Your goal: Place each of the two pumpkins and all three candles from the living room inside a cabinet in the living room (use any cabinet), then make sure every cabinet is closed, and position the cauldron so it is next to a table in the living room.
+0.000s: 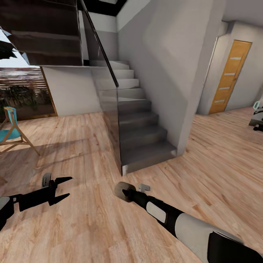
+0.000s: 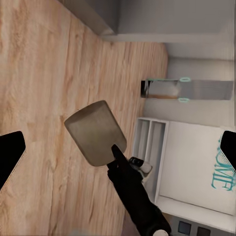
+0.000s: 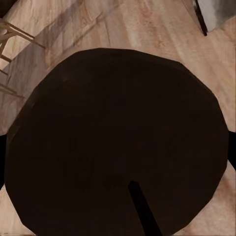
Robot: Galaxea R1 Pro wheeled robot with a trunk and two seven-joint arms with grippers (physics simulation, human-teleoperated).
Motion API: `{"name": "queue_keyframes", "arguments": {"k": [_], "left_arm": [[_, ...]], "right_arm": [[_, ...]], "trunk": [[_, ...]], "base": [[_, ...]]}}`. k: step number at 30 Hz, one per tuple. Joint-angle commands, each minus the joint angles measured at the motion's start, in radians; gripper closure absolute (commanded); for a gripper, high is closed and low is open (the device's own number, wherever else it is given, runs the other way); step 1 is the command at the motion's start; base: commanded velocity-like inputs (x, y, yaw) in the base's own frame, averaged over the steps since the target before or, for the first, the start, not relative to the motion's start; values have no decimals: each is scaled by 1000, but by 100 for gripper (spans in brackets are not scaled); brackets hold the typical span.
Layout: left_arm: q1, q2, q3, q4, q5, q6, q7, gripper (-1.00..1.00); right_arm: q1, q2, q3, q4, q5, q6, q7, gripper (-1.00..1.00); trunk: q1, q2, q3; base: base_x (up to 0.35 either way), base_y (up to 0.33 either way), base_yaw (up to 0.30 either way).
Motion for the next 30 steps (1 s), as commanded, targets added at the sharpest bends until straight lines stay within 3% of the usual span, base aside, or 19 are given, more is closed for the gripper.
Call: {"name": "queue_keyframes", "arguments": {"k": [1,8,30], "left_arm": [[-1,1,-2,0,9,1,6,-100],[-1,1,-2,0,8,1,6,-100],[-1,0,-3,0,7,1,6,-100]], "right_arm": [[-2,4,6,1,-7,-2,3,100],[-2,10,7,1,4,-4,-3,100],[-2,10,7,1,5,-4,-2,100]], "trunk": [[0,0,0],[0,0,4],[0,0,31]], "base": [[277,238,159],[217,191,82],[7,6,175]]}}
